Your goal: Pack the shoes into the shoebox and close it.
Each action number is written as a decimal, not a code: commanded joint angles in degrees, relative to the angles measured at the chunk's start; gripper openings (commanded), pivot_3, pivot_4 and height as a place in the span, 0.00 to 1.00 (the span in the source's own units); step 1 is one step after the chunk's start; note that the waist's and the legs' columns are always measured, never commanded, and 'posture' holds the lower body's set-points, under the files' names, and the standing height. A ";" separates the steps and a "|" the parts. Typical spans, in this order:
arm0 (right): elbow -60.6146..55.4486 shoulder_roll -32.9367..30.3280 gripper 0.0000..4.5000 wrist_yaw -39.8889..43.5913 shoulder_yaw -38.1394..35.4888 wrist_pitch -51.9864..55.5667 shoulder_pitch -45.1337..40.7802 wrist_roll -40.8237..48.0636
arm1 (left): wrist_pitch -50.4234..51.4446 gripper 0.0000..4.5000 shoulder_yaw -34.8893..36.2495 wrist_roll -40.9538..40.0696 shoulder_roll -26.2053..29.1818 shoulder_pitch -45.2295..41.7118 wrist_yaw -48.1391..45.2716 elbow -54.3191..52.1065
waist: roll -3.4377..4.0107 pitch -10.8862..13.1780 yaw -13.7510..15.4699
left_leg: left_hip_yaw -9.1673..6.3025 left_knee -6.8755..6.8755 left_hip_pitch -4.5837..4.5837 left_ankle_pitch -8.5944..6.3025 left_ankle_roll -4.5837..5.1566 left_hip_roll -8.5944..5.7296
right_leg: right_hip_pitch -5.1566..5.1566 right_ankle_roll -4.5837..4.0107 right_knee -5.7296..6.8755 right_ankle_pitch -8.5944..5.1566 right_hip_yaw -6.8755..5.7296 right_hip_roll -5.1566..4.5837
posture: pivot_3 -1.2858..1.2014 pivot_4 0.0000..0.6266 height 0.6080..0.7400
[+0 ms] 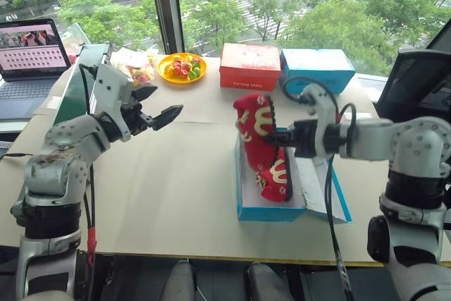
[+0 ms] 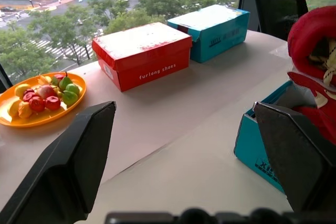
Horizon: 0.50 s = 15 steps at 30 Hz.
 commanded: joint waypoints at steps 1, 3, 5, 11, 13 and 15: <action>-1.90 0.34 0.08 -1.38 -1.89 0.43 0.93 3.09 | 0.93 1.00 0.57 -1.35 1.35 0.96 -1.41 -3.41 | 0.00 0.00 0.03 | 0.00 0.00 0.00 0.00 0.00 0.00 | 0.00 0.00 0.00 0.00 0.00 0.00 | 0.52 0.24 0.99; -1.81 0.06 0.08 -2.02 -1.62 0.43 1.31 3.93 | 1.89 1.00 0.24 -2.71 2.71 2.87 -4.18 -5.28 | 0.00 0.00 0.03 | 0.00 0.00 0.00 0.00 0.00 -0.01 | 0.02 0.01 -0.02 0.00 0.00 -0.01 | 0.52 0.24 0.99; -1.53 -0.05 0.08 -2.65 -1.52 0.43 1.45 4.68 | 2.80 1.00 0.13 -4.20 4.19 4.69 -6.88 -7.09 | 0.00 0.00 -0.04 | 0.01 -0.02 -0.01 -0.01 0.01 -0.01 | 0.01 0.01 -0.06 0.00 0.01 -0.01 | 0.52 0.24 0.99; 1.29 0.41 0.08 -3.42 1.04 0.43 1.43 2.18 | 4.78 1.00 0.35 -7.93 9.95 8.11 -15.23 -9.59 | 0.00 0.00 -0.01 | 0.00 0.00 0.00 -0.01 0.01 0.00 | 0.02 0.00 -0.05 -0.01 0.00 0.00 | 0.52 0.24 0.99; 2.18 0.87 0.08 -3.43 1.49 0.43 1.23 1.09 | 5.13 1.00 0.39 -8.81 10.83 8.26 -16.43 -9.69 | 0.00 0.00 0.00 | 0.00 0.00 0.01 -0.01 0.01 0.00 | 0.02 0.01 -0.04 -0.01 0.00 0.00 | 0.52 0.24 0.99; 3.21 1.54 0.08 -3.48 2.18 0.43 1.53 -0.11 | 5.77 1.00 0.11 -9.70 11.71 8.39 -17.82 -10.13 | 0.00 0.00 0.05 | 0.00 0.00 0.02 -0.01 0.01 0.00 | 0.02 0.01 -0.05 -0.01 0.00 0.00 | 0.52 0.24 0.99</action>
